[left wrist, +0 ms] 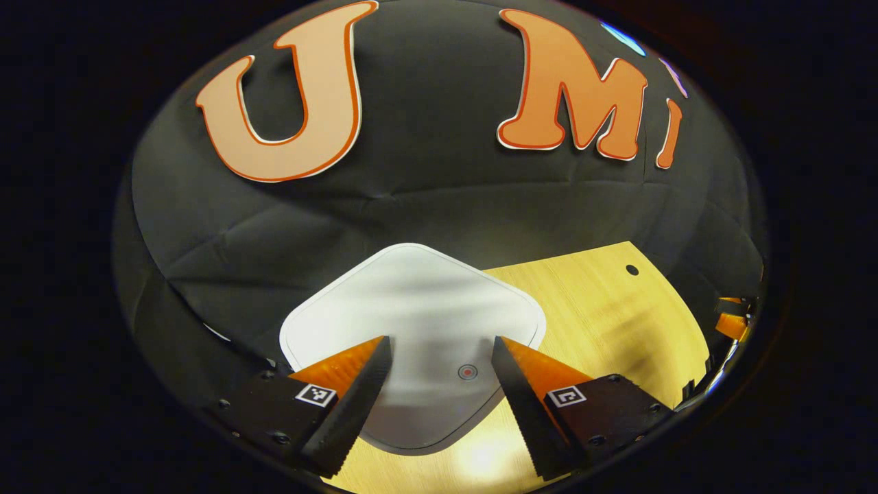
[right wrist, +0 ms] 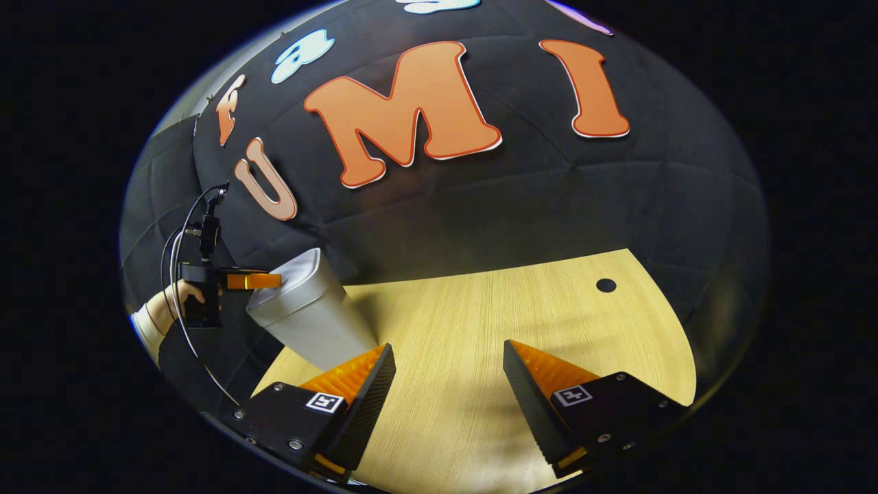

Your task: Press the lid of the desktop garbage bin to open it, pick up the crumpled paper on the desktop and throw it into the bin, then pick up the pop can on the desktop and drop it into the bin, and finally close the garbage bin lid.

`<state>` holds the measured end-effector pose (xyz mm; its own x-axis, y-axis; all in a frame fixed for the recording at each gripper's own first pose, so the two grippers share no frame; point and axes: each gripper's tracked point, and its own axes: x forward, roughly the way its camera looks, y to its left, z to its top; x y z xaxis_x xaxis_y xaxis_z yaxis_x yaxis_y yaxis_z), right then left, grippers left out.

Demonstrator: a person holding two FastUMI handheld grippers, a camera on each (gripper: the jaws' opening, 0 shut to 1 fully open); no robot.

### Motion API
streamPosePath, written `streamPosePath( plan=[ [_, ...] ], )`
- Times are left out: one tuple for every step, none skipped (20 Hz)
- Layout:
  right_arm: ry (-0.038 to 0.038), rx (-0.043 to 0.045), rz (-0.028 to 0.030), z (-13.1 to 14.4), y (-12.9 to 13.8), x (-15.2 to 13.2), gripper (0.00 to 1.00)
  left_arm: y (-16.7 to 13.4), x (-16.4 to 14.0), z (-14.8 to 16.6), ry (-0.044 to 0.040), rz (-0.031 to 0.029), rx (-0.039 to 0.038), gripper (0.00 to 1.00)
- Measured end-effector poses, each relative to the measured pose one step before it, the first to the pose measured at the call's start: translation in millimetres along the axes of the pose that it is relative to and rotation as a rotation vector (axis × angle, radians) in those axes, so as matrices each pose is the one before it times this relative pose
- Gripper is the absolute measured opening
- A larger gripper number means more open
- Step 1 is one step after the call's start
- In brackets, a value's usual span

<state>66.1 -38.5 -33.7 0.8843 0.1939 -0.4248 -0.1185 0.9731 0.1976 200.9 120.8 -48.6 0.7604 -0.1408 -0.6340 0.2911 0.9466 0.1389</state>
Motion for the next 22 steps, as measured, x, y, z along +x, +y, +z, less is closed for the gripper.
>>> streamPosePath(
  plan=[
    [-0.01045,-0.00567,-0.00445,4.58,-0.89,0.38,0.95,-0.21,-0.34,4.98,-0.01919,0.00602,-0.00013,0.96],
    [-0.0094,-0.00315,-0.00329,5.05,-0.09,-2.3,0.95,-0.31,-0.51,6.9,-0.02668,0.00673,0.00597,0.96],
    [-0.01046,-0.00098,-0.00221,4.67,-0.03,-0.91,0.95,-1.67,-0.9,8.26,-0.03209,0.00677,0.00944,0.96],
    [-0.00942,-0.00067,-0.00263,2.97,-0.23,-0.41,0.95,-3.78,0.08,6.73,-0.03011,-0.00218,0.00975,0.95],
    [-0.00574,-0.00442,-0.00263,3.42,0.88,-0.45,0.95,-4.36,-2.52,8.83,-0.03249,0.00009,0.00907,0.95],
    [-0.00673,-0.00773,-0.00529,1.92,0.43,-0.97,0.95,-6.22,-3.9,8.66,-0.03289,-0.00382,0.0022,0.95],
    [-0.00826,-0.01187,-0.00501,2.11,0.76,-0.26,0.95,-7.21,-3.3,6.57,-0.03354,-0.01043,-0.00493,0.95],
    [-0.00724,-0.01132,-0.00458,1.59,1.0,-0.86,0.95,-9.66,-1.86,5.24,-0.03062,-0.01309,-0.01128,0.95],
    [-0.00491,-0.0088,-0.00387,1.74,0.79,-0.66,0.95,-9.98,-0.83,4.46,-0.02245,-0.01584,-0.01174,0.95],
    [-0.00582,-0.00635,-0.00407,1.19,-0.44,-1.61,0.95,-10.28,-2.4,6.78,-0.02069,-0.01128,-0.0064,0.95],
    [-0.00786,-0.00366,-0.00543,1.2,-0.32,-0.72,0.95,-10.4,-2.35,6.01,-0.01758,-0.01422,-0.00337,0.95],
    [-0.00797,-0.00295,-0.00592,1.27,-0.73,-1.19,0.95,-8.95,-4.44,2.55,-0.01837,-0.01205,-0.00145,0.96],
    [-0.00775,-0.00312,-0.0075,1.02,-1.37,-0.94,0.95,-9.09,-3.64,2.2,-0.019,-0.00827,-0.00231,0.96],
    [-0.01001,-0.00526,-0.01019,2.06,-1.03,-2.07,0.95,-9.94,-3.47,-0.64,-0.0131,-0.0097,-0.00391,0.96],
    [-0.01,-0.00536,-0.00953,0.83,-2.54,-1.29,0.95,-7.75,-2.1,-0.77,-0.01228,-0.00538,-0.00332,0.96],
    [-0.00953,-0.00452,-0.00806,1.57,-1.11,-0.98,0.95,-7.7,-2.81,-2.87,-0.00974,-0.00583,-0.00327,0.96],
    [-0.01025,-0.00301,-0.00757,1.21,-0.67,-2.09,0.95,-6.54,-4.33,-0.98,-0.01015,-0.00369,-0.00298,0.96],
    [-0.01167,-0.0031,-0.0057,1.66,-0.13,-1.05,0.95,-6.42,-3.34,-2.49,-0.01119,-0.00261,-0.00311,0.95],
    [-0.0108,-0.00374,-0.00611,1.03,0.61,-1.49,0.95,-5.13,-2.2,-3.95,-0.00829,0.00133,-0.00434,0.95],
    [-0.00955,-0.00522,-0.00572,0.25,-0.05,-0.77,0.95,-4.81,-2.68,-3.45,-0.0108,0.00258,0.00203,0.96],
    [-0.00779,-0.00612,-0.00523,0.15,0.02,-1.62,0.95,-4.38,-2.37,-2.0,-0.01174,-0.00058,0.00608,0.96],
    [-0.01016,-0.00577,-0.00499,0.35,1.58,-1.27,0.95,-4.33,-3.17,-3.12,-0.01436,-0.00008,0.00859,0.96]
  ],
)
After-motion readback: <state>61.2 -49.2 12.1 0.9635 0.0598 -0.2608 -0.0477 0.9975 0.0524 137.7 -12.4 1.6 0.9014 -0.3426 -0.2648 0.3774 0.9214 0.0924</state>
